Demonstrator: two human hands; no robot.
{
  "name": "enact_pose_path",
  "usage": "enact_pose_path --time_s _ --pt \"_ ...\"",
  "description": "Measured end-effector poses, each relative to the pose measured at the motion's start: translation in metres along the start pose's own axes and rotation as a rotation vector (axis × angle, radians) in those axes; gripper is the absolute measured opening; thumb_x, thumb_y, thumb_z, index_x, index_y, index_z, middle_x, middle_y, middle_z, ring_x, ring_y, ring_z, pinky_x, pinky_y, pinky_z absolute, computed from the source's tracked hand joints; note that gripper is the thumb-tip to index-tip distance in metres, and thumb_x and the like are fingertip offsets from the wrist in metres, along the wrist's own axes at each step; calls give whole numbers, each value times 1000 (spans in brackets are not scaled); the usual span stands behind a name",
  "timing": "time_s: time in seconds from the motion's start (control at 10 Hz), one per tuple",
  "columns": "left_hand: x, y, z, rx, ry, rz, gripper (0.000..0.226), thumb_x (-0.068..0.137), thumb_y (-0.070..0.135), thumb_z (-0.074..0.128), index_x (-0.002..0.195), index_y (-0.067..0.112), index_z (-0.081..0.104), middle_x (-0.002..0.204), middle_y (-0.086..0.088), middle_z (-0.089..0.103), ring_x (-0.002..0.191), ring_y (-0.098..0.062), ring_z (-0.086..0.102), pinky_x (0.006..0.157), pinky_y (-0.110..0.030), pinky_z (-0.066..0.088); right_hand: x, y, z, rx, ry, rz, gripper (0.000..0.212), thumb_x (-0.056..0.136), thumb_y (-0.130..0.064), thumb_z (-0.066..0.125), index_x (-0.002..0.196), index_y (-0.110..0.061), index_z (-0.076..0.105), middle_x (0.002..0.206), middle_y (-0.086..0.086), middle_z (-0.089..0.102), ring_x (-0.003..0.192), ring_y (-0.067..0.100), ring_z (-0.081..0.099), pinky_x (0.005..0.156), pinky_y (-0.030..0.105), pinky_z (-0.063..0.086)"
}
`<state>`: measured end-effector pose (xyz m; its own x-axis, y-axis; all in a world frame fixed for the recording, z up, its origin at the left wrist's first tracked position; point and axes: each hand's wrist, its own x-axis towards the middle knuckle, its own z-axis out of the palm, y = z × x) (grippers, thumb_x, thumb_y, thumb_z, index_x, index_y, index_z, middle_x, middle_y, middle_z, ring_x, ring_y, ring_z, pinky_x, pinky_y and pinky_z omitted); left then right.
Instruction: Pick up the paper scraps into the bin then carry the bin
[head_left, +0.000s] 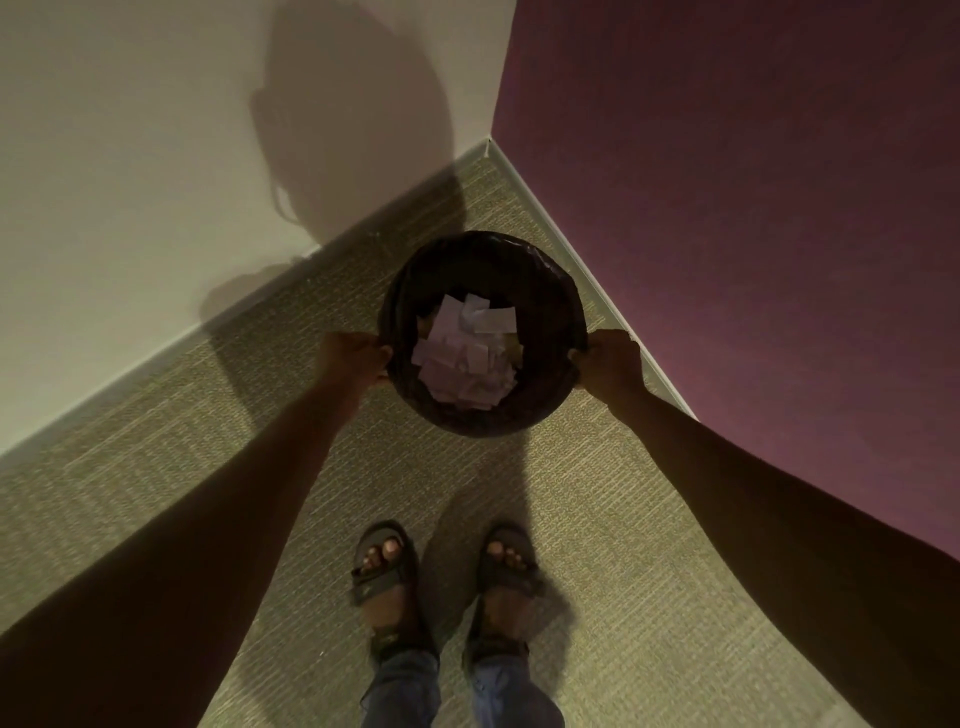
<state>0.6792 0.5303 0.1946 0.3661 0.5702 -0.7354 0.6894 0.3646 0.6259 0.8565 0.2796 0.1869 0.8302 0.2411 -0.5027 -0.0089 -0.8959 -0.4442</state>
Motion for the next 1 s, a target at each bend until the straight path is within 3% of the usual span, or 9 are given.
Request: enact_pose_path --time_s 0.1,0.2,0.3,0.4,0.5,0.6,0.7,0.9,1.0 --pt "-6 -4 -2 4 -17 19 17 89 -7 60 104 -15 63 95 -21 65 87 -30 66 57 -27 60 -5 2 2 -4 1 18 21 83 -12 70 88 8 68 95 23 70 90 36 68 70 35 53" --pt "-8 -11 -4 7 -37 20 14 89 -7 59 101 -14 64 92 -21 67 77 -29 66 61 -30 59 -10 6 7 -67 -4 1 23 86 -16 69 92 7 69 101 21 70 96 35 66 69 26 41" --pt "-9 -11 -3 94 -16 22 9 89 -1 60 88 -9 64 95 -28 68 78 -34 67 72 -40 58 -13 4 6 -104 -17 -14 25 88 -17 67 95 6 68 105 22 68 100 37 64 73 28 41" --pt "-20 -9 3 671 216 288 32 94 21 55 113 -4 59 118 -25 60 109 -39 58 87 -42 49 -29 -8 4 -199 111 -142 34 94 -24 59 112 5 59 113 23 62 105 40 61 82 38 47" --pt "-31 -11 11 907 286 634 47 98 26 44 137 -2 42 138 -22 49 126 -36 46 101 -46 42 -41 -17 10 -327 233 -367 41 97 -26 53 124 6 54 123 26 59 114 43 57 93 46 48" --pt "-45 -16 31 1100 105 858 56 101 29 26 149 -2 27 155 -22 29 146 -35 25 117 -48 27 -52 -20 29 -430 224 -580 52 101 -25 49 141 7 42 147 30 43 140 43 37 115 51 33" --pt "-52 -21 41 1136 17 814 65 98 38 11 151 0 22 159 -20 21 149 -32 15 121 -46 18 -55 -19 41 -455 168 -598 53 104 -26 43 145 7 36 152 29 36 145 42 29 118 51 27" --pt "-61 -20 49 1151 -17 824 62 100 35 18 151 1 20 160 -18 21 150 -30 14 121 -43 14 -58 -22 42 -494 90 -580 53 105 -26 34 147 6 33 154 29 32 146 41 26 120 50 22" --pt "-74 -9 44 1126 14 857 65 100 39 14 152 2 19 160 -18 19 150 -30 14 121 -42 12 -65 -33 29 -457 144 -584 53 105 -26 34 147 7 32 154 29 32 146 41 26 120 50 23"
